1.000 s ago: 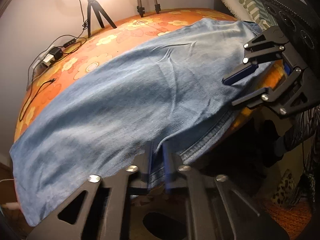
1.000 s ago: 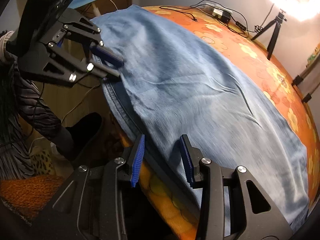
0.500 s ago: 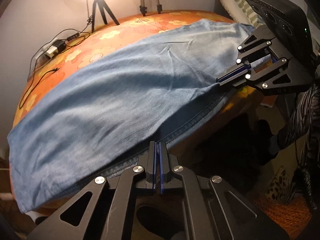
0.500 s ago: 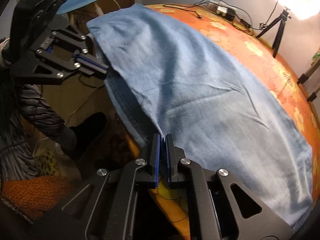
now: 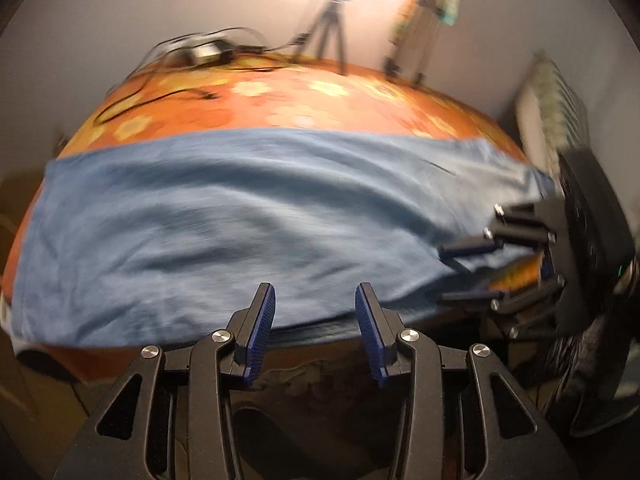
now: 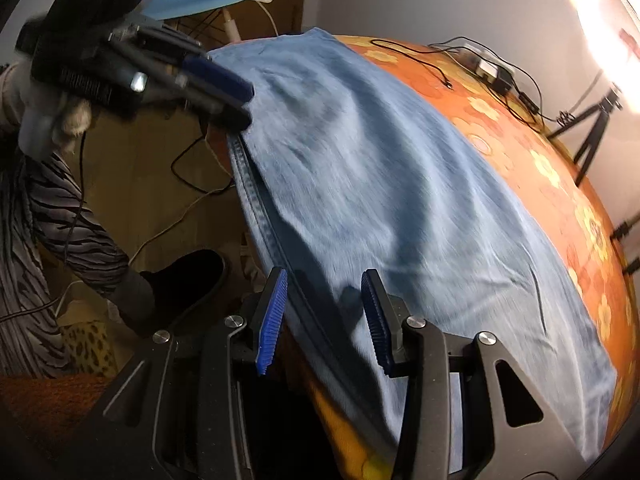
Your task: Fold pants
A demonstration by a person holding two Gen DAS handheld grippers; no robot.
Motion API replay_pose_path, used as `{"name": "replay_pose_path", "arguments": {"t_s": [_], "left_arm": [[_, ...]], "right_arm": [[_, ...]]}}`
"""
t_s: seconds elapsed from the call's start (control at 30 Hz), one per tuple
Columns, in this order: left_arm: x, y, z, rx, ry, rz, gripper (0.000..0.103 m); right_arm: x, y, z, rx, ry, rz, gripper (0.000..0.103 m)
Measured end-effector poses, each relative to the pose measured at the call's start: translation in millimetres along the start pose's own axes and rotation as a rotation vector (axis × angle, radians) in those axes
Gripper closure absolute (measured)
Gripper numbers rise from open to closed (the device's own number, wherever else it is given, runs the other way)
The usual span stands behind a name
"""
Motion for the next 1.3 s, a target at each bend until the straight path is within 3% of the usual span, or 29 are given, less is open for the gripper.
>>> {"name": "replay_pose_path", "arguments": {"t_s": [0.07,0.13,0.3,0.37,0.43,0.5,0.57,0.63,0.97,1.3], "left_arm": [[-2,15,2,-0.04,-0.012,0.033,0.063],[-6,32,5,-0.095,-0.034,0.067,0.063],[-29,78,17,-0.194,-0.117,0.175,0.063],[-40,95,19,-0.246,-0.147,0.2,0.063],[-54,114,20,-0.296,-0.181,0.233,0.062],[-66,130,19,-0.328,-0.207,0.273,0.053],[-77,149,15,-0.378,-0.223,0.303,0.049],[-86,167,9,-0.439,-0.237,0.322,0.049],[-84,239,-46,-0.804,-0.233,0.332,0.049],[-56,245,-73,-1.001,-0.201,0.24,0.049]], "right_arm": [[8,0,1,0.004,0.013,0.007,0.097],[8,0,3,0.025,0.007,0.018,0.097],[5,22,6,0.0,0.013,0.145,0.098],[11,25,4,-0.054,0.032,0.083,0.094],[11,22,6,-0.029,0.028,0.09,0.094],[8,20,14,0.001,-0.002,0.1,0.09],[5,19,26,0.014,-0.047,0.098,0.071],[5,20,33,0.026,-0.076,0.098,0.061],[35,36,48,-0.061,-0.07,0.092,0.061],[53,38,44,-0.068,-0.034,0.093,0.061]]}}
Point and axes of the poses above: each gripper's, at about its wrist camera, not at the fingertips, and x roughly the way its jaws point, y to its left, z to its top, the point moved 4 cm from there along x, roughly the way its jaws point, and after that the axes turned 14 degrees about -y, right-handed, at the moved point
